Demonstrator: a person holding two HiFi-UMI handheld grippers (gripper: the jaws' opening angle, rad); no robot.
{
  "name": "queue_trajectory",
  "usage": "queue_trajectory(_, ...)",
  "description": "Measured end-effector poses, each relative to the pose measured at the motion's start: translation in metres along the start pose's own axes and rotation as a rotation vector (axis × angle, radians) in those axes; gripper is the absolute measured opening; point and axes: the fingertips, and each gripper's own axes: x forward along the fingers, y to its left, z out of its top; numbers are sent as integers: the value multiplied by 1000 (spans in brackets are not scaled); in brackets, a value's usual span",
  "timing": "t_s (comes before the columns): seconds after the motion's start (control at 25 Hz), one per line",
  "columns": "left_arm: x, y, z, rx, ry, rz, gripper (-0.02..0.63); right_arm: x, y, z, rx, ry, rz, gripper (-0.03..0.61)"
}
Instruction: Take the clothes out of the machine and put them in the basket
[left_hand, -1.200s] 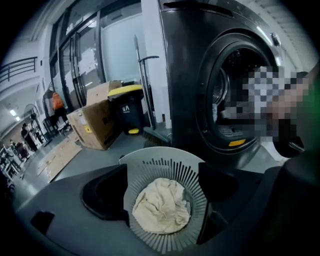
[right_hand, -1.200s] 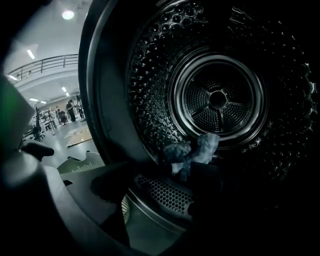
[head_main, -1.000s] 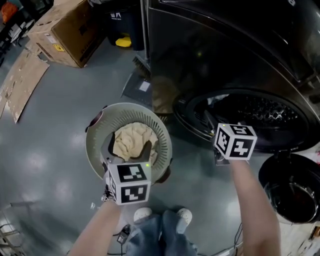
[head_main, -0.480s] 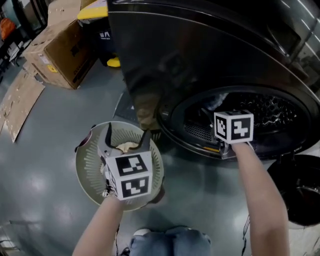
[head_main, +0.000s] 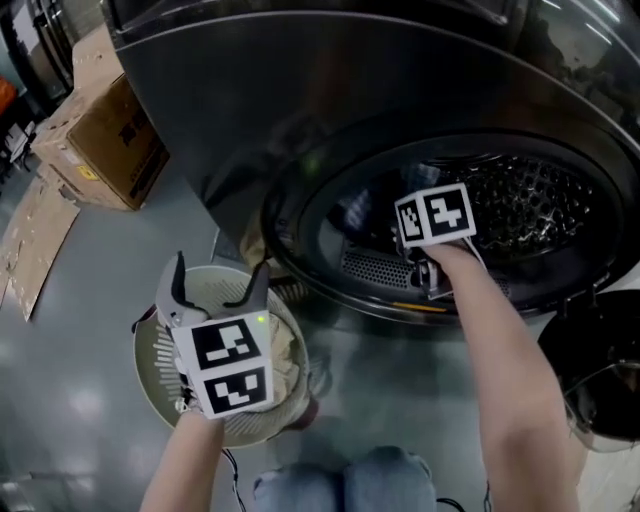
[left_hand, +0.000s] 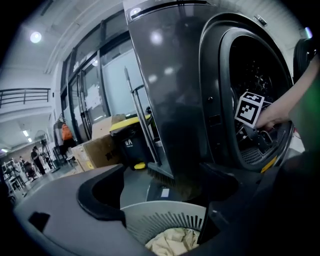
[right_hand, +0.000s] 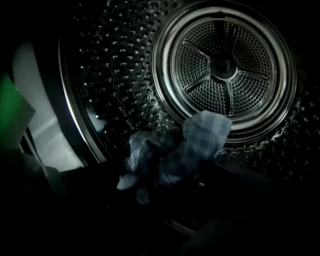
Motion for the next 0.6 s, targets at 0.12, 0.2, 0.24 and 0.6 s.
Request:
queue_trajectory(0.12,-2,-1,4,2,-9,10,448,7,2,-3,-12,74,18,506)
queue_trajectory(0.2,-2,-2,4,11,-3,11,446,12,2,-10,-11,144,23,506)
queue_trajectory(0.24,-2,-3,4,20,2,12,446,15,0,-11,1,165,24,505)
queue_trajectory(0.6,1,-7,8,121,89,21,421,34,-7,-19,88,294,30,487)
